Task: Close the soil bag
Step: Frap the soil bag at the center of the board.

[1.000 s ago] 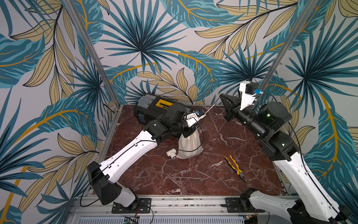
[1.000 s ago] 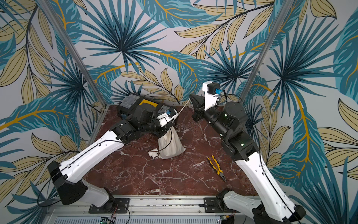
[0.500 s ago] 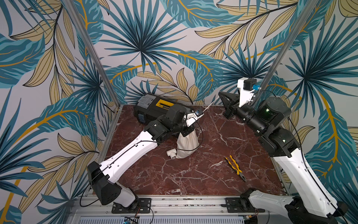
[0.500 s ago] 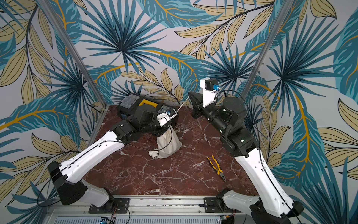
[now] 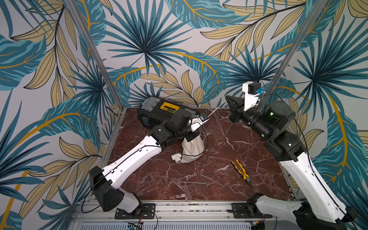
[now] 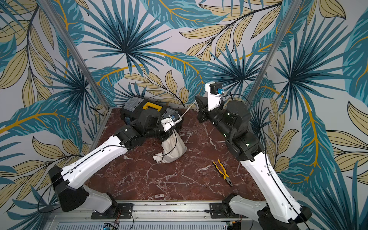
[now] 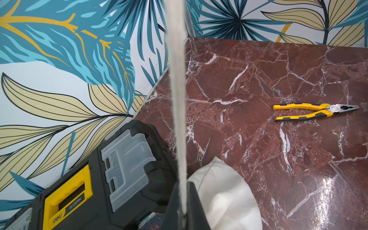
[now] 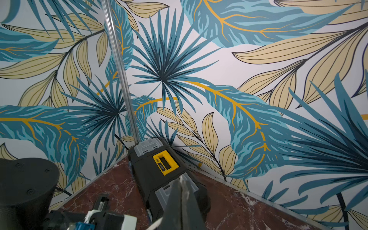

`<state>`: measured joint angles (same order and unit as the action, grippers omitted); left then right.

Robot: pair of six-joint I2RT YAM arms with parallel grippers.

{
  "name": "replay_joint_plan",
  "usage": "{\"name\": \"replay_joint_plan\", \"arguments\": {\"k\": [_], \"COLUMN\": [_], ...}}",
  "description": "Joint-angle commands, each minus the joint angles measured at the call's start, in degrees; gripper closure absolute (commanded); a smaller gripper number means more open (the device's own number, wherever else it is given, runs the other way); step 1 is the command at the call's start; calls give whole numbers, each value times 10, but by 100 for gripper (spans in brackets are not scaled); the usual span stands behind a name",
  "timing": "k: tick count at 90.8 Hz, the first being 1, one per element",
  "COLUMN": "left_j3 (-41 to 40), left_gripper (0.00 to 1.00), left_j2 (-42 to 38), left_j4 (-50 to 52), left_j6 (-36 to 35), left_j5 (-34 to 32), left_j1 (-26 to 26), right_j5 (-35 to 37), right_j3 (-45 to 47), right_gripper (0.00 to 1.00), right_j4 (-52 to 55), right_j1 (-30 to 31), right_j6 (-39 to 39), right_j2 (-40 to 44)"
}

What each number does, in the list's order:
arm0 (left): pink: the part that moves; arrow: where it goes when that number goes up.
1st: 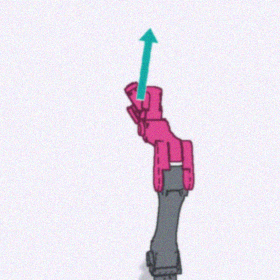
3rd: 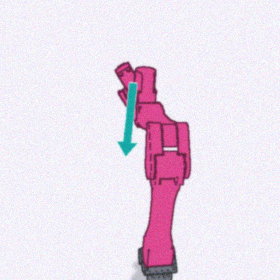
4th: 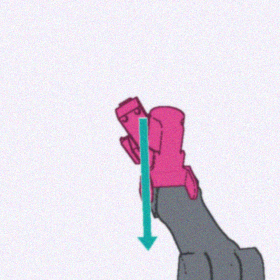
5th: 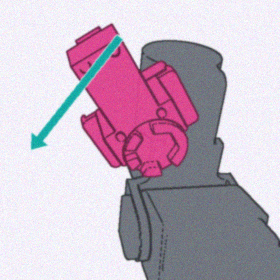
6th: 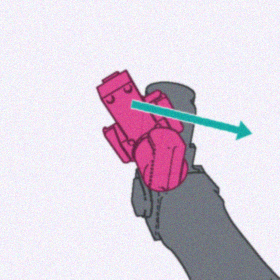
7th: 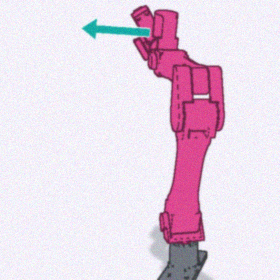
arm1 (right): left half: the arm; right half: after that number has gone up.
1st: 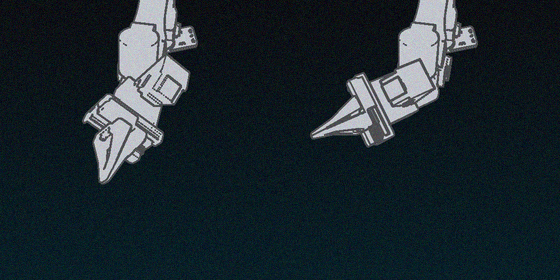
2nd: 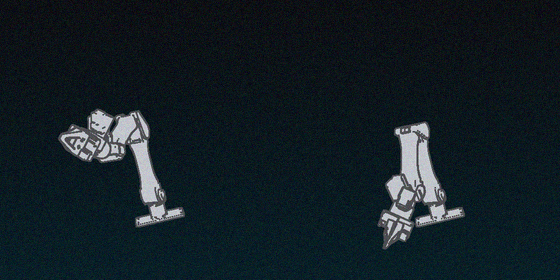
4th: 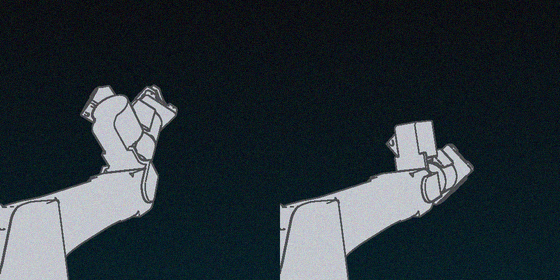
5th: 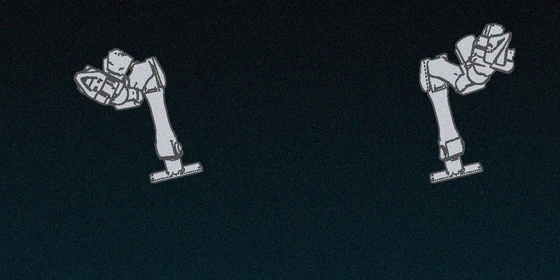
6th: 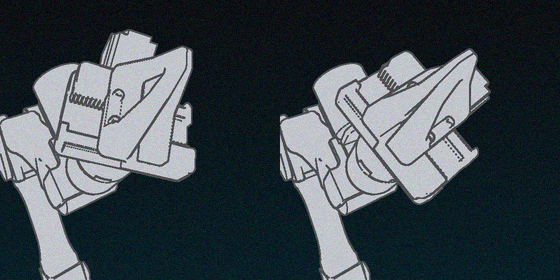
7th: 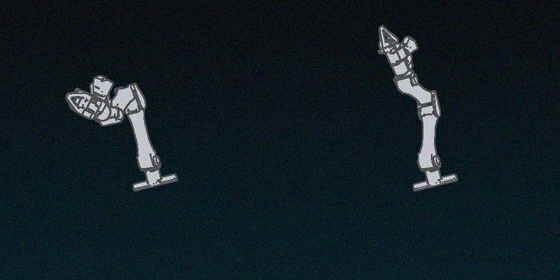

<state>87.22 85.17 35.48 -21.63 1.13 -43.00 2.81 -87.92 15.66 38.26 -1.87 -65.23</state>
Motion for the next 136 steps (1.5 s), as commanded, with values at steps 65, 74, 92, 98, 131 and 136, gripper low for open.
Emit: {"name": "replay_joint_plan", "arguments": {"k": [65, 74, 92, 98, 131, 136], "left_j3": [-54, -50, -43, -42, -34, -37], "left_gripper": [100, 100, 100, 100, 100, 100], "left_j2": [-44, -43, -46, -47, -51, -50], "left_j4": [98, 100, 99, 92, 85, 84], "left_j6": [74, 77, 82, 86, 87, 87], "left_j5": [20, 25, 25, 24, 29, 32], "left_j1": [17, 17, 17, 17, 17, 17], "right_j5": [93, 71, 51, 47, 14, 2], "right_j3": [199, 234, 293, 309, 388, 396], "right_gripper": [100, 100, 100, 100, 100, 100], "right_j4": [-149, -153, -163, -171, -190, -191], "right_j1": [-9, -8, -8, -8, -8, -8], "right_j6": [-11, -30, -53, -61, -92, -99], "right_j2": [43, 46, 47, 49, 61, 62]}}
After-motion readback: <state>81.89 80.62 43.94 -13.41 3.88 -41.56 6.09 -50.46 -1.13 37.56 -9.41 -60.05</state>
